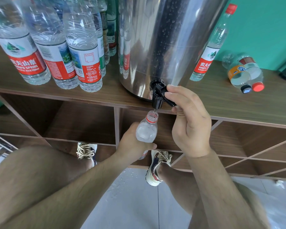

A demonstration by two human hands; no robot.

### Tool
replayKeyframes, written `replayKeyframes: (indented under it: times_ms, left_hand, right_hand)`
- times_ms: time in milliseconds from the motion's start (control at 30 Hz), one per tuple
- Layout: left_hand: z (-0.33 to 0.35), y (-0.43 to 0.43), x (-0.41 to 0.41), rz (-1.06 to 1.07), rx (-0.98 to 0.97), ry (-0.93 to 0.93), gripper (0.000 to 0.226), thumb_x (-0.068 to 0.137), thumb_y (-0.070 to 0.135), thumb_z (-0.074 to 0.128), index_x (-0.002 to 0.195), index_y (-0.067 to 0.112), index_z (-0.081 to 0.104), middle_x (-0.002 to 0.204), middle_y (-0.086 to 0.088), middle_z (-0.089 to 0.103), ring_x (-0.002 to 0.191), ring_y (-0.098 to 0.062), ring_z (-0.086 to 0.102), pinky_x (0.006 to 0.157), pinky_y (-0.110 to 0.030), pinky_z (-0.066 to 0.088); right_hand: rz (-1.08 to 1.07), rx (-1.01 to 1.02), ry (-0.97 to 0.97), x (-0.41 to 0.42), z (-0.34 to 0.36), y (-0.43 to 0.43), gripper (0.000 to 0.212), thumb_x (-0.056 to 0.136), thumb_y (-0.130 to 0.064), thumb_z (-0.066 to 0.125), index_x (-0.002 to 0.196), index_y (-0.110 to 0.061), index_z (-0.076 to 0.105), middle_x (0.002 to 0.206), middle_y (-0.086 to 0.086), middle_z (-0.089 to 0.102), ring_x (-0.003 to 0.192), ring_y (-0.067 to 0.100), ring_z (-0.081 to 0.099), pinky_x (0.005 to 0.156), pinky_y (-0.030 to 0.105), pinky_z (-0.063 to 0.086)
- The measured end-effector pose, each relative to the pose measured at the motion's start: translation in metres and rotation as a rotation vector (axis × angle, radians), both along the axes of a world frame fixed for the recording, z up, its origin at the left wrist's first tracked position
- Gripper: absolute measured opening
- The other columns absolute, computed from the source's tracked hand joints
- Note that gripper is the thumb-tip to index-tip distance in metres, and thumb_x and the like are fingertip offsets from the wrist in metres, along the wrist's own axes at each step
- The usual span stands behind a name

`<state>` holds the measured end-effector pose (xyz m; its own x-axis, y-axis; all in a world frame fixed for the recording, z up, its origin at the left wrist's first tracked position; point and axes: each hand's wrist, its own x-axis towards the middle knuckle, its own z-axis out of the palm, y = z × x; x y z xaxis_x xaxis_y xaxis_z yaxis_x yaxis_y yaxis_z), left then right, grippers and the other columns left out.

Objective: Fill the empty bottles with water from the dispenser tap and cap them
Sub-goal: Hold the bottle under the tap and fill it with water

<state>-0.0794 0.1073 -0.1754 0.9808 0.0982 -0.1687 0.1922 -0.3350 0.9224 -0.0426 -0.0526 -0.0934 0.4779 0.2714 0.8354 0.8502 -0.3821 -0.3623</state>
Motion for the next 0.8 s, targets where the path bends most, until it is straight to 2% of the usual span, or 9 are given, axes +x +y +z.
replayKeyframes:
  times_ms: [133, 300, 500, 633, 800]
  left_hand:
    - [-0.0012, -0.0002, 0.0016, 0.013, -0.001, 0.013, 0.07, 0.073, 0.022, 0.093, 0.124, 0.033, 0.046, 0.113, 0.013, 0.058, 0.106, -0.012, 0.057, 0.087, -0.025, 0.043]
    - [-0.0006, -0.0006, 0.0023, 0.005, 0.064, 0.011, 0.07, 0.074, 0.026, 0.092, 0.121, 0.036, 0.041, 0.108, 0.018, 0.052, 0.1, -0.008, 0.053, 0.072, -0.007, 0.035]
    - [0.001, -0.0003, 0.0007, 0.01, 0.033, 0.015, 0.069, 0.073, 0.023, 0.092, 0.121, 0.035, 0.043, 0.106, 0.019, 0.054, 0.103, -0.009, 0.055, 0.078, -0.014, 0.041]
    - [0.002, -0.0003, -0.0006, 0.016, 0.019, 0.019, 0.07, 0.073, 0.022, 0.092, 0.127, 0.03, 0.047, 0.117, 0.01, 0.058, 0.111, -0.014, 0.057, 0.093, -0.028, 0.046]
    - [0.0019, -0.0008, 0.0, 0.016, 0.017, 0.022, 0.073, 0.073, 0.023, 0.093, 0.131, 0.027, 0.048, 0.119, 0.008, 0.06, 0.112, -0.016, 0.059, 0.097, -0.031, 0.049]
  right_hand:
    - [0.001, 0.006, -0.002, 0.0002, 0.0, 0.0002, 0.072, 0.075, 0.036, 0.04, 0.126, -0.01, 0.065, 0.136, 0.005, 0.062, 0.126, 0.023, 0.062, 0.087, 0.053, 0.058]
    - [-0.001, 0.004, -0.001, 0.0003, 0.0006, 0.0, 0.07, 0.076, 0.036, 0.041, 0.125, -0.007, 0.066, 0.135, 0.008, 0.063, 0.125, 0.025, 0.062, 0.087, 0.054, 0.058]
    - [-0.006, 0.003, -0.005, 0.0, 0.0021, 0.0004, 0.065, 0.076, 0.036, 0.041, 0.121, -0.001, 0.069, 0.134, 0.01, 0.064, 0.124, 0.026, 0.063, 0.086, 0.054, 0.058]
    - [-0.015, 0.004, -0.009, -0.0007, 0.0037, 0.0015, 0.064, 0.077, 0.036, 0.042, 0.12, -0.001, 0.07, 0.133, 0.008, 0.064, 0.123, 0.026, 0.064, 0.086, 0.053, 0.059]
    - [-0.035, -0.001, 0.002, -0.0024, 0.0055, 0.0025, 0.063, 0.075, 0.037, 0.042, 0.119, 0.002, 0.071, 0.132, 0.009, 0.064, 0.123, 0.026, 0.064, 0.086, 0.052, 0.059]
